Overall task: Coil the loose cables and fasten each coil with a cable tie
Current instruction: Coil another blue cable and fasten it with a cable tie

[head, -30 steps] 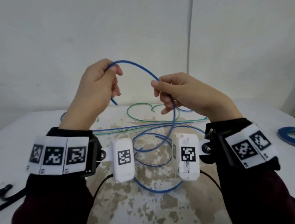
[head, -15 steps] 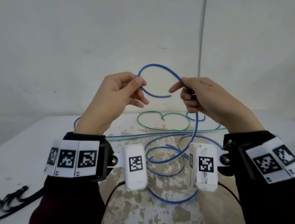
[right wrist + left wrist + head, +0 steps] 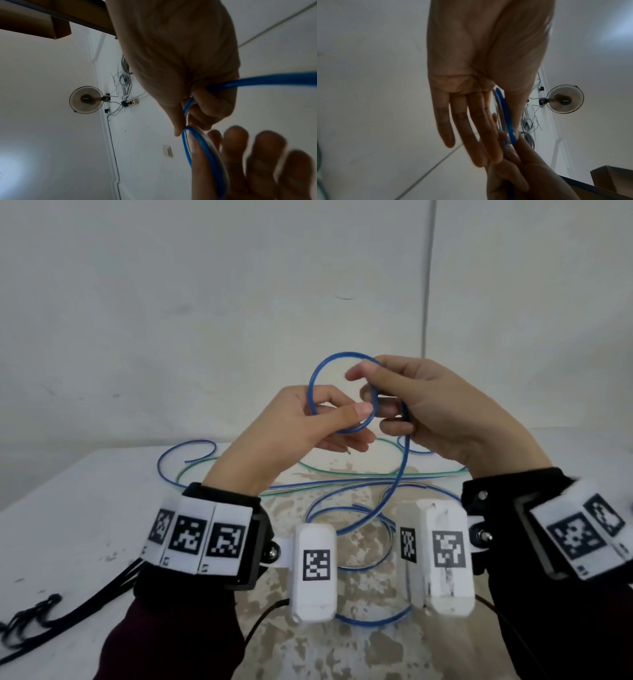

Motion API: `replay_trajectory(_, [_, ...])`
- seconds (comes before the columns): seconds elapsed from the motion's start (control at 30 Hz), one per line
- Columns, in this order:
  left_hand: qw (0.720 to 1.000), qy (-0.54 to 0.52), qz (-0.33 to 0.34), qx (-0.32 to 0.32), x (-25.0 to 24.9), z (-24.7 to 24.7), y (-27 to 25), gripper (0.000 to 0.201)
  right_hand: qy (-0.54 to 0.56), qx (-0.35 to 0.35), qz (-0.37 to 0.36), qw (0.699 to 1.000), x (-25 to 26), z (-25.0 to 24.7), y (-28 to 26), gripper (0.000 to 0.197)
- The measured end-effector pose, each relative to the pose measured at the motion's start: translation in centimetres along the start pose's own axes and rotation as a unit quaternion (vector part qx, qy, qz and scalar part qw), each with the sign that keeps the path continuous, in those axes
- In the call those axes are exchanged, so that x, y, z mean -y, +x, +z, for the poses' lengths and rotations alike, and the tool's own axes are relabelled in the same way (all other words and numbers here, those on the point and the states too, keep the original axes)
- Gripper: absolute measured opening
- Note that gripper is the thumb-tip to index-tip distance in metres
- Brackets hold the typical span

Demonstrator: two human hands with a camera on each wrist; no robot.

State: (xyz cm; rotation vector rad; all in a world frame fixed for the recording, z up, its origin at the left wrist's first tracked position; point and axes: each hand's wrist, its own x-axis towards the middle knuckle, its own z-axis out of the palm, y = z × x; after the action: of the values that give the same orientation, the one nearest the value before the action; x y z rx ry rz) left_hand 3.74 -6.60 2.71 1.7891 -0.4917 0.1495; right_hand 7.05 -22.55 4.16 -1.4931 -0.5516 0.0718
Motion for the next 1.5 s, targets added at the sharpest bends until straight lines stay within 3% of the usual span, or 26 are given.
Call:
replay_trajectory(0.07, [1.0,-0.018,0.005,0.003,-0.1,-0.2,-0.1,0.024,0.019,-0.007,-0.006,1.0,-0.1,0.6,0.0,0.014])
replay_trajectory(0.13, [0.999,-0.033,0.01,0.001,-0.1,-0.4,0.0,0.04,0.015,-0.023,-0.012,1.0,-0.1,1.2,0.3,0.022])
replay_trajectory(0.17, [0.999,-0.04,0.014,-0.003,-0.1,-0.5,0.0,0.04,0.008,-0.027,-0.011,1.0,-0.1,1.4,0.4,0.027])
replay_trajectory(0.27, [0.997,-0.045,0.028,-0.052,-0.1,-0.6,0.3,0.016,0.026,-0.027,-0.005,0.999,-0.1,1.9,0.5,0.04])
replay_trajectory(0.47, [0.984,-0.06,0.067,-0.156,0.5,0.9,0.9,0.015,0.098,0.01,-0.015,0.995,-0.2,1.8,0.5,0.033])
replay_trajectory(0.67, [0.991,-0.008,0.043,-0.128,0.6,1.1,1.1,0.021,-0.01,0.022,-0.007,1.0,-0.6,0.8,0.6,0.036])
replay_trajectory(0.83, [0.993,-0.018,0.065,-0.1,0.4,0.0,1.0,0.033,-0.032,0.12,0.003,0.992,-0.2,0.8,0.0,0.032])
replay_trajectory(1.2, [0.998,0.013,0.057,-0.033,0.4,-0.1,0.6,0.039,-0.116,0.073,-0.009,0.99,0.0,0.7,0.0,0.036])
replay_trajectory(1.33, [0.996,0.032,0.058,-0.063,0.5,-0.3,0.6,0.04,-0.094,0.013,-0.012,0.995,0.4,-0.3,-0.1,0.037])
replay_trajectory(1.5, [0.981,0.026,0.089,-0.17,1.0,0.2,1.2,0.04,-0.087,0.084,0.038,0.992,0.0,0.4,-0.3,0.039])
